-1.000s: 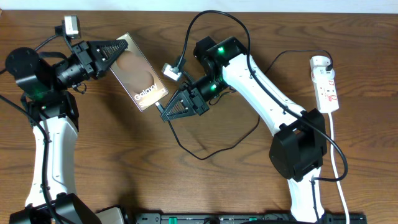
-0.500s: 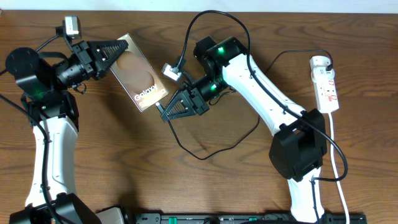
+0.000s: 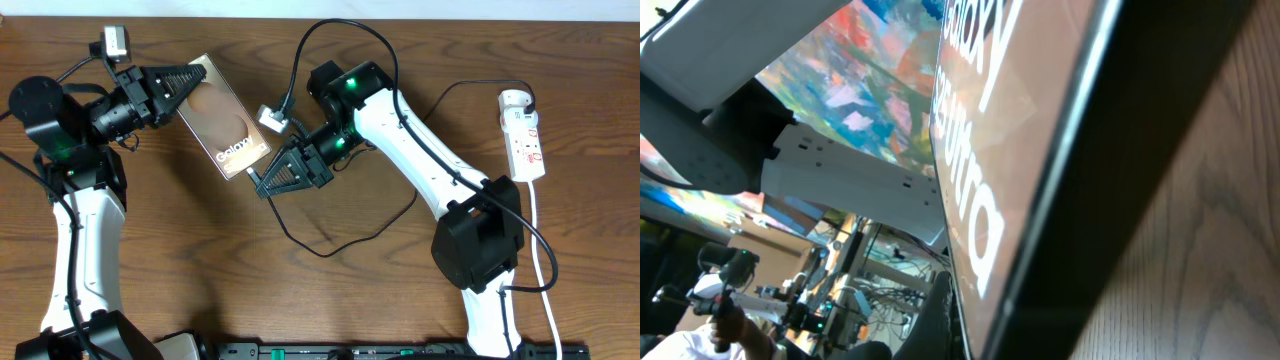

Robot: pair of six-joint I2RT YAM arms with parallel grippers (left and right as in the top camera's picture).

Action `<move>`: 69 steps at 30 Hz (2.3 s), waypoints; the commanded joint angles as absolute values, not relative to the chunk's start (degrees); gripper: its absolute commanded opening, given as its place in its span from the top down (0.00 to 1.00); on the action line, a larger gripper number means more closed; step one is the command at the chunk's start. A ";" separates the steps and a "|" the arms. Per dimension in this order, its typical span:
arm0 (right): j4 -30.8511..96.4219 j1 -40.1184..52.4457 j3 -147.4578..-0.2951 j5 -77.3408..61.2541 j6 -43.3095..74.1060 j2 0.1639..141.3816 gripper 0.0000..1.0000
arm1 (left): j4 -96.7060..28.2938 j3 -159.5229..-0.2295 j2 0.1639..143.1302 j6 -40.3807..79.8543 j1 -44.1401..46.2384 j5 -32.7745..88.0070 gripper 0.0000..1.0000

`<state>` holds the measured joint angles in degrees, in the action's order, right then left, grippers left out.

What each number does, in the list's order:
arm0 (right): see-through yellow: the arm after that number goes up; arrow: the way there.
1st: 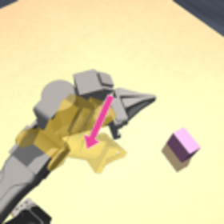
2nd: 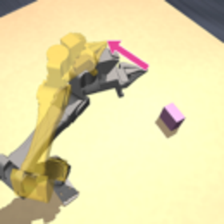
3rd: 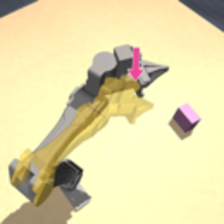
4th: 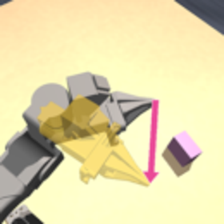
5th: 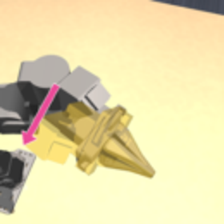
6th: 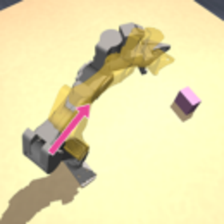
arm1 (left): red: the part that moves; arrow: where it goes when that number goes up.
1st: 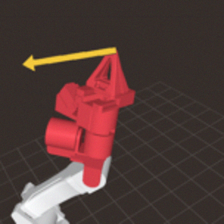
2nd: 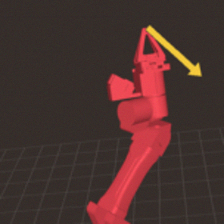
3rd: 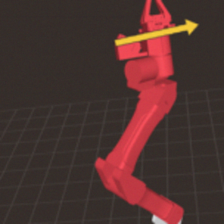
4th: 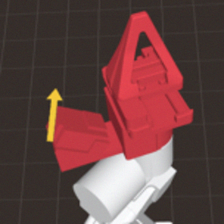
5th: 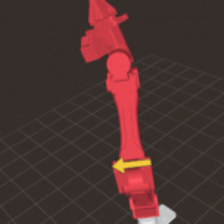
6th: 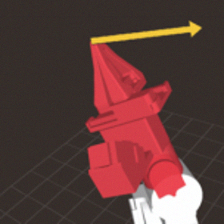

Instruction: Plug charger to phone and switch on socket

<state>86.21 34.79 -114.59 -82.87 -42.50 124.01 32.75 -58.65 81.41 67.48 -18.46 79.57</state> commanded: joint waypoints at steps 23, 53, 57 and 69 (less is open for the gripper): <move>86.37 35.57 -114.28 -87.64 -43.77 123.74 0.99 | 33.06 -59.29 81.25 67.55 -18.39 82.08 0.92; 86.76 34.92 -114.28 -86.94 -43.81 123.74 0.99 | 33.08 -59.29 81.25 67.11 -18.39 85.08 0.92; 86.78 34.87 -114.28 -86.74 -43.79 123.74 0.99 | 33.10 -59.29 81.25 67.11 -18.41 85.06 0.93; 87.00 34.63 -114.28 -86.06 -43.79 123.74 0.99 | 33.32 -59.29 81.25 66.89 -19.09 84.40 0.93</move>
